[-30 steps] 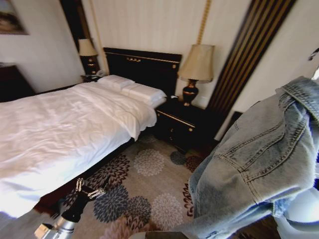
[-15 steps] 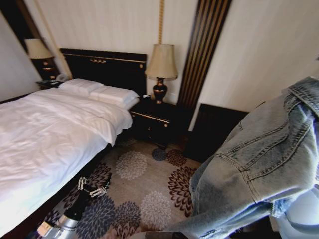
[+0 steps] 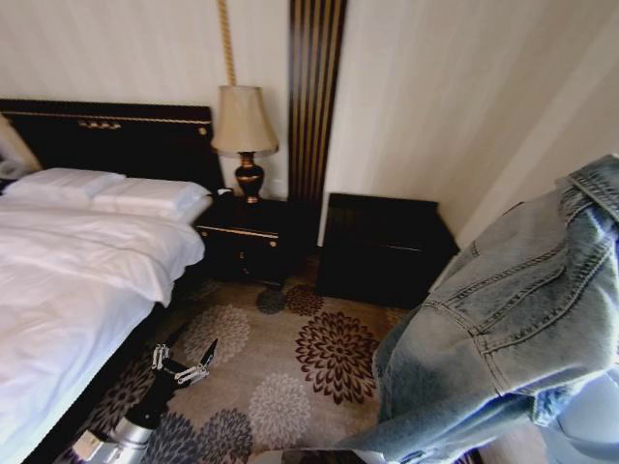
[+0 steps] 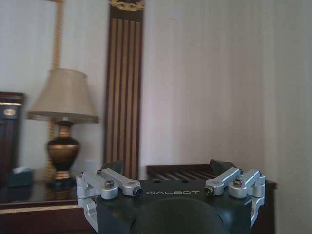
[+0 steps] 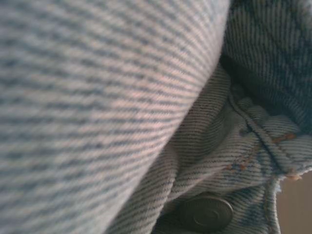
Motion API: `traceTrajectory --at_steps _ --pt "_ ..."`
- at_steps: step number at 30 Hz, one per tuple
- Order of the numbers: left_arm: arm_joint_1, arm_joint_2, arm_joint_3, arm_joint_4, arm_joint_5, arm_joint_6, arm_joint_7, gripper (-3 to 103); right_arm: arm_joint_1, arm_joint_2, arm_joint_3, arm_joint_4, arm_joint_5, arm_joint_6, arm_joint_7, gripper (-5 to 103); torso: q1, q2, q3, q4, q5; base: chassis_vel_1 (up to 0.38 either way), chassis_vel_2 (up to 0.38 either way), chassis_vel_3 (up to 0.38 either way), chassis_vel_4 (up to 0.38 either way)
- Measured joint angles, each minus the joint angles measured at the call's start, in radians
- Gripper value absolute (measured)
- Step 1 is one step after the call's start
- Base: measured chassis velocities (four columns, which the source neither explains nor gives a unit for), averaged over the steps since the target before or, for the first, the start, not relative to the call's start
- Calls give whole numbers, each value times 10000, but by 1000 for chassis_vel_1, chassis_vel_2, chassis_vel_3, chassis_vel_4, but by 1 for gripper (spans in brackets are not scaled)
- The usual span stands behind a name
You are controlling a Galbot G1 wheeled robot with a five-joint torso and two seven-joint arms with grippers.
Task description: Pick up the clothes from the bed and hang them on the clothes hanger.
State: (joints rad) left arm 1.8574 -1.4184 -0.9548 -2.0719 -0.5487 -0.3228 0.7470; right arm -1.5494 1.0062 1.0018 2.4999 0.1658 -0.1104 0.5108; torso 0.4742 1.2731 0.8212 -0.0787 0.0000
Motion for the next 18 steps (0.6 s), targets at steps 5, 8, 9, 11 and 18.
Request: traceTrajectory --at_steps 5,8,9,11,18 --pt "-2 0 6 34 2 -52 35 100 -72 70 34 0 3 -4 6 20 0 -1 0 0 0 -124 -127 -126 -138" --pt "-2 0 13 34 2 -56 40 100 -87 104 34 0 1 -7 9 20 1 0 0 0 0 -121 -124 -144 -126" --pt "-3 2 19 34 2 -56 42 100 -102 140 36 0 -4 -9 11 20 1 0 0 0 0 -141 -115 -114 -121" --pt "-17 21 25 34 2 -56 43 100 -118 183 38 0 -10 -11 16 20 1 -1 1 1 0 -117 -123 -126 -124" --pt "-90 60 76 1 4 -19 38 100 -158 218 116 0 -7 -18 24 20 0 0 0 0 0 -126 -130 -127 -126"
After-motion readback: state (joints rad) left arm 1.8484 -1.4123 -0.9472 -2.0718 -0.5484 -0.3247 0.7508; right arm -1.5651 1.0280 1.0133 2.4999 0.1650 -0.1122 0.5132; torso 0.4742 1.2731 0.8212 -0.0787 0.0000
